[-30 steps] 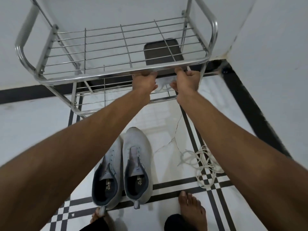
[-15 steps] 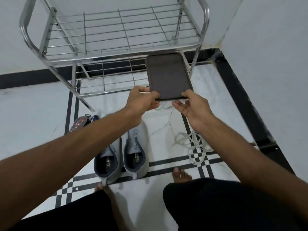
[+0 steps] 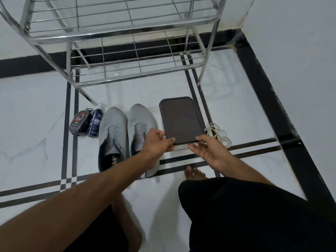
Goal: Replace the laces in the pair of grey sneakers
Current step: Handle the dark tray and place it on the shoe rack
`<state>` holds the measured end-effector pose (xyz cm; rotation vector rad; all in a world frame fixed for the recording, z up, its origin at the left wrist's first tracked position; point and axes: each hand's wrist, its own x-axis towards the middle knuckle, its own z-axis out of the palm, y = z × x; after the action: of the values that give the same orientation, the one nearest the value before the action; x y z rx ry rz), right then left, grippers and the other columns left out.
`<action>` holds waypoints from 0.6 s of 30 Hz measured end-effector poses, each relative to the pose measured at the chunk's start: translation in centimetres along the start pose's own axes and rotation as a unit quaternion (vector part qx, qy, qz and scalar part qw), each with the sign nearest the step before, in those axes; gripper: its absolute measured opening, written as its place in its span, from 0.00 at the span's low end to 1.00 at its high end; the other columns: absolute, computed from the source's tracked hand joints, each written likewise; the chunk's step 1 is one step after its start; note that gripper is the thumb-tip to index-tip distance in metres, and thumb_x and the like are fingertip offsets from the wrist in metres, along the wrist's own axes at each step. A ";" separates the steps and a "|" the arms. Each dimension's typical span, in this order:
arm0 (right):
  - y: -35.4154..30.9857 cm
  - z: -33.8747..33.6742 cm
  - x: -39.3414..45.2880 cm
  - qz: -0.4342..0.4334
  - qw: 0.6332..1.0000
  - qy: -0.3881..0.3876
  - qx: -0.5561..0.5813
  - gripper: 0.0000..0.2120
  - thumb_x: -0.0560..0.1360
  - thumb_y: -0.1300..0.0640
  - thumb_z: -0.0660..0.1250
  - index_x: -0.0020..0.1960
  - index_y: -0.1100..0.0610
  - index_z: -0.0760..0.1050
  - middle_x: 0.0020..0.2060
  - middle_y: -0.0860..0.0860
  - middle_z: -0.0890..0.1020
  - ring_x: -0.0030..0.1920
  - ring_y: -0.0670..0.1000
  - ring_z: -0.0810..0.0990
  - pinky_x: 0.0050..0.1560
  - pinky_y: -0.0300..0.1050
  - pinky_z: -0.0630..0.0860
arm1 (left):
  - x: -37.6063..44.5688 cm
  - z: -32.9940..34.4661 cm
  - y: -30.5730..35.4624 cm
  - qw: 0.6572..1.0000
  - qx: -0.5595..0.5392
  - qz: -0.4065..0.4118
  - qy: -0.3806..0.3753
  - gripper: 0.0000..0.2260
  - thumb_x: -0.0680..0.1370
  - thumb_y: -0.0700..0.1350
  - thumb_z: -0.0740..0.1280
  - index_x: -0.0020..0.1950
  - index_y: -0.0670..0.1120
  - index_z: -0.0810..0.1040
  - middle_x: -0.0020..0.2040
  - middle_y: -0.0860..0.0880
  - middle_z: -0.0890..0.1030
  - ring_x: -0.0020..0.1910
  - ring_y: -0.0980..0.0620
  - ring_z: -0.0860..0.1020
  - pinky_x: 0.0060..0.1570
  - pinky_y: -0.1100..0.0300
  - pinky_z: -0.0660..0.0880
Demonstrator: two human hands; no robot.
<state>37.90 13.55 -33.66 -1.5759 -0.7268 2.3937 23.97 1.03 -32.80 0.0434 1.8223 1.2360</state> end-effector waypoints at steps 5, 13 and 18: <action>2.4 -1.3 2.6 0.025 0.998 0.023 -0.047 0.09 0.78 0.67 0.67 0.58 0.66 0.75 0.52 0.60 0.80 0.43 0.55 0.86 0.46 0.48 0.84 | 1.5 0.1 -2.9 0.997 0.067 -0.027 -0.006 0.14 0.77 0.34 0.70 0.50 0.48 0.67 0.44 0.45 0.77 0.42 0.48 0.83 0.47 0.53 0.83; 2.9 -2.5 2.9 -0.123 0.933 0.132 -0.311 0.13 0.74 0.52 0.75 0.52 0.54 0.74 0.48 0.54 0.81 0.49 0.52 0.82 0.48 0.48 0.83 | 2.1 -0.1 -3.5 0.936 0.342 0.081 0.024 0.22 0.76 0.46 0.72 0.67 0.45 0.70 0.56 0.48 0.81 0.54 0.48 0.80 0.54 0.56 0.77; 2.1 -1.7 3.1 -0.186 0.884 0.152 -0.402 0.14 0.73 0.51 0.75 0.52 0.52 0.73 0.43 0.50 0.79 0.47 0.52 0.82 0.52 0.55 0.82 | 2.6 1.4 -1.2 0.797 0.538 0.267 0.066 0.34 0.74 0.54 0.74 0.74 0.46 0.62 0.71 0.43 0.67 0.68 0.43 0.71 0.60 0.49 0.74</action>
<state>38.39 13.57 -37.76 -1.7697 -1.8980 1.5671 23.91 2.65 -35.48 1.1968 2.5087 0.3530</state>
